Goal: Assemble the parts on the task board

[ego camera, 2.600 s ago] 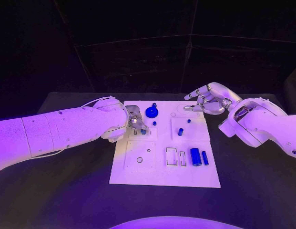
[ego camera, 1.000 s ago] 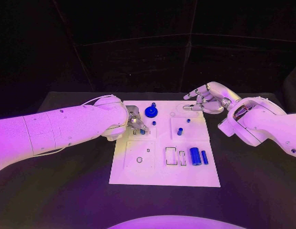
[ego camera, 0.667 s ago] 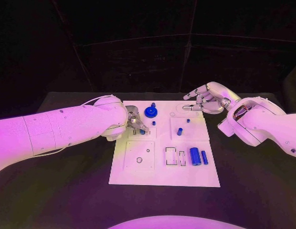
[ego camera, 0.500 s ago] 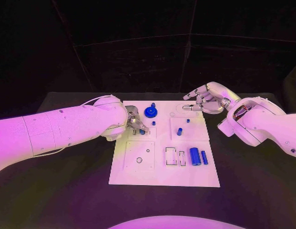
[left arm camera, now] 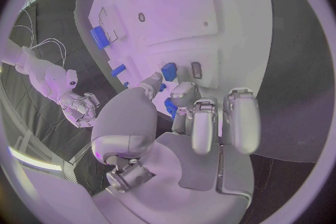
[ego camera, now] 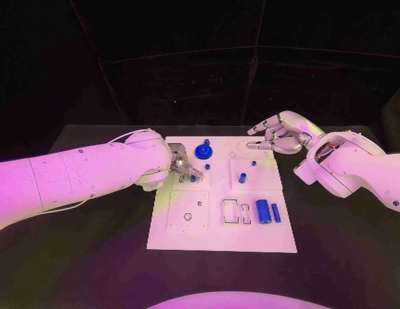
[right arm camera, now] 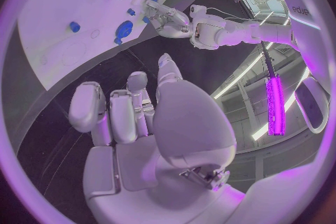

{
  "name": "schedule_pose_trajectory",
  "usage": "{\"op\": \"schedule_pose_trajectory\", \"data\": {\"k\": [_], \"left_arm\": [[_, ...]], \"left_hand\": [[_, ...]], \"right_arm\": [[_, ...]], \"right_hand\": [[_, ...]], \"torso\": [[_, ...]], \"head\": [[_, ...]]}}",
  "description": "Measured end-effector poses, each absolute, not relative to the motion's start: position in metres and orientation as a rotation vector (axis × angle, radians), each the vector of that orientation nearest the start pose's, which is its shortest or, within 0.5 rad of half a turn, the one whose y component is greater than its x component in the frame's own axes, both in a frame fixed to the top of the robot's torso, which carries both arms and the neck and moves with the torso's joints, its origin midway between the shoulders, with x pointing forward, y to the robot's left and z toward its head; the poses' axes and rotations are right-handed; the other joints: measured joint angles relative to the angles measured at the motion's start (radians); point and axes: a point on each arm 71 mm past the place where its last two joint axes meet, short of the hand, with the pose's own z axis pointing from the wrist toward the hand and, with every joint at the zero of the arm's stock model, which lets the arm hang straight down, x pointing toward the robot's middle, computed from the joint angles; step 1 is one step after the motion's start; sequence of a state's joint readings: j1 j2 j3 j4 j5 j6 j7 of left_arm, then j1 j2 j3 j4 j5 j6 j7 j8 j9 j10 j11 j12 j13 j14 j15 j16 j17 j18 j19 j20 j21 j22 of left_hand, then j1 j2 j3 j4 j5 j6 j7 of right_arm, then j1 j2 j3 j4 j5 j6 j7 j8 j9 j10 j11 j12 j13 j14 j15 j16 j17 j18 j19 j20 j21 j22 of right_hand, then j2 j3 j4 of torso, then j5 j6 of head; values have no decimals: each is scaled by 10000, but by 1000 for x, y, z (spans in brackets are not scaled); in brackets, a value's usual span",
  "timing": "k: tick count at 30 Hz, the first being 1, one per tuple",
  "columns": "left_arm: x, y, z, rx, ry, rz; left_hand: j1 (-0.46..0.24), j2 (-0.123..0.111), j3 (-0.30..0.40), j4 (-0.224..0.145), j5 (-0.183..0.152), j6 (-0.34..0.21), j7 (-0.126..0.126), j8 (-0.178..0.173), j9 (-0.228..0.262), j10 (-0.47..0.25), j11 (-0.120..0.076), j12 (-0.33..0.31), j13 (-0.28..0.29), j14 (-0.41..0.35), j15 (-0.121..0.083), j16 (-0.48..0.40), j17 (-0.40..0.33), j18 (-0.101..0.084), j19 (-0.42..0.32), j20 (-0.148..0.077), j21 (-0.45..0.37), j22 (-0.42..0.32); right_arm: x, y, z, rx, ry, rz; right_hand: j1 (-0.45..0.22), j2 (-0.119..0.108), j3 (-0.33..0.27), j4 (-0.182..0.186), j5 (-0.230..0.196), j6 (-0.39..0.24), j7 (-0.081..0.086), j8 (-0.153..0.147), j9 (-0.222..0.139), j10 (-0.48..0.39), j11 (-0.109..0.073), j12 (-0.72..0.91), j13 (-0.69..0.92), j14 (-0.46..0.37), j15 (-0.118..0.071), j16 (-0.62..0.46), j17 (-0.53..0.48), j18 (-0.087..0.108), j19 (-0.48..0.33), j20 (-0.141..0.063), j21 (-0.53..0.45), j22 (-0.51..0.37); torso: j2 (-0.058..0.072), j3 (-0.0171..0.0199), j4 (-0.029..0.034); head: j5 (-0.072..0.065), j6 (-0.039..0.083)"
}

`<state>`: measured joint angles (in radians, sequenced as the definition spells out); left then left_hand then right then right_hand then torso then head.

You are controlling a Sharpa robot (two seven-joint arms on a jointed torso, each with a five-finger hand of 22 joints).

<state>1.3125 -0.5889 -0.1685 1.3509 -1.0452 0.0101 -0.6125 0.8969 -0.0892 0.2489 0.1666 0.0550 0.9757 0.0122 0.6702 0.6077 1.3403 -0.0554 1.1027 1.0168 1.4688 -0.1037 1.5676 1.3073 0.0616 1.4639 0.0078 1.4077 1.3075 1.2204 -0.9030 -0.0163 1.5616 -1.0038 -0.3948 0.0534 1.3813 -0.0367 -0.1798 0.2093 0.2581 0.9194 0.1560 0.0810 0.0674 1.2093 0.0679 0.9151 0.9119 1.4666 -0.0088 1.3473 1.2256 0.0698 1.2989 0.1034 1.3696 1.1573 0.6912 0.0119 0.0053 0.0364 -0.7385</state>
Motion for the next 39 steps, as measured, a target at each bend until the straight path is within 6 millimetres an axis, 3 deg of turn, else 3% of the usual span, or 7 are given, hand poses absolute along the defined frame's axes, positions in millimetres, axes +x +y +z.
{"op": "schedule_pose_trajectory", "data": {"k": [8,14,17,19,24,32,39], "left_arm": [[508,152,-217,-2006,22463,-3221],[514,153,-196,-2404,22114,-3740],[520,156,-177,-2566,21923,-3980],[526,159,-165,-2577,21883,-3970],[547,176,-143,-2631,22093,-3478],[570,182,-143,-2476,22860,-2663],[584,184,-156,-2405,23282,-1846]], "left_hand": [[56,56,-284,102,0,0,0,0,-10,0,0,0,0,1,0,0,0,1,25,-25,0,0],[217,93,-617,127,0,-52,42,-13,-64,-62,46,-147,-251,1,0,0,0,1,27,-27,-177,0],[415,168,-963,196,0,-523,209,-351,-269,-446,184,-620,-780,-5,6,0,0,1,27,-27,-409,-47],[651,182,-1244,231,0,-822,380,-631,-479,-728,330,-967,-1192,-41,134,0,0,0,24,43,-656,-309],[851,313,-1566,307,0,-989,518,-894,-758,-846,448,-1078,-1415,-33,182,0,0,0,-48,122,-833,-542],[969,430,-1742,374,0,-988,519,-933,-894,-846,448,-1078,-1414,-33,253,0,0,0,-45,190,-870,-543],[1092,554,-1853,429,0,-962,544,-932,-968,-846,448,-1029,-1413,-33,253,0,0,0,-45,190,-870,-512]], "right_arm": [[486,-220,-158,2357,16015,9446],[486,-221,-158,2380,16011,9418],[487,-222,-158,2396,16008,9397],[487,-222,-158,2406,16006,9382],[488,-222,-159,2419,16007,9376],[488,-221,-159,2421,16011,9394],[489,-219,-159,2402,16013,9440]], "right_hand": [[-39,39,-26,27,0,0,0,0,0,-37,-37,0,-13,0,0,-38,-13,-1,-34,-34,0,-16],[-39,39,-26,27,0,0,0,0,0,-37,-37,1,-13,0,0,-37,-13,-1,-34,-34,0,-27],[-39,39,-26,27,0,0,0,0,0,-37,-37,1,-12,0,0,-37,-12,-1,-34,-34,0,-27],[-39,39,-26,27,0,0,0,0,0,-37,-37,1,-12,0,0,-37,-13,-1,-34,-34,0,-27],[-38,39,-26,27,1,0,0,0,0,-37,-37,1,-12,0,0,-37,-12,0,-33,-34,0,-27],[-57,20,-57,58,1,0,0,0,0,-36,-37,2,-11,0,0,-36,-18,-1,-33,-34,0,-26],[-77,-1,-64,65,1,0,0,0,0,-36,-36,2,-11,0,0,-36,-20,0,-33,-34,0,-26]], "torso": [[-3,2,1],[-7,2,3],[-11,3,8],[-10,3,8],[-8,7,8],[13,-1,-2],[25,-13,-17]], "head": [[8,17],[9,56],[9,81],[9,100],[42,137],[77,173],[110,174]]}}
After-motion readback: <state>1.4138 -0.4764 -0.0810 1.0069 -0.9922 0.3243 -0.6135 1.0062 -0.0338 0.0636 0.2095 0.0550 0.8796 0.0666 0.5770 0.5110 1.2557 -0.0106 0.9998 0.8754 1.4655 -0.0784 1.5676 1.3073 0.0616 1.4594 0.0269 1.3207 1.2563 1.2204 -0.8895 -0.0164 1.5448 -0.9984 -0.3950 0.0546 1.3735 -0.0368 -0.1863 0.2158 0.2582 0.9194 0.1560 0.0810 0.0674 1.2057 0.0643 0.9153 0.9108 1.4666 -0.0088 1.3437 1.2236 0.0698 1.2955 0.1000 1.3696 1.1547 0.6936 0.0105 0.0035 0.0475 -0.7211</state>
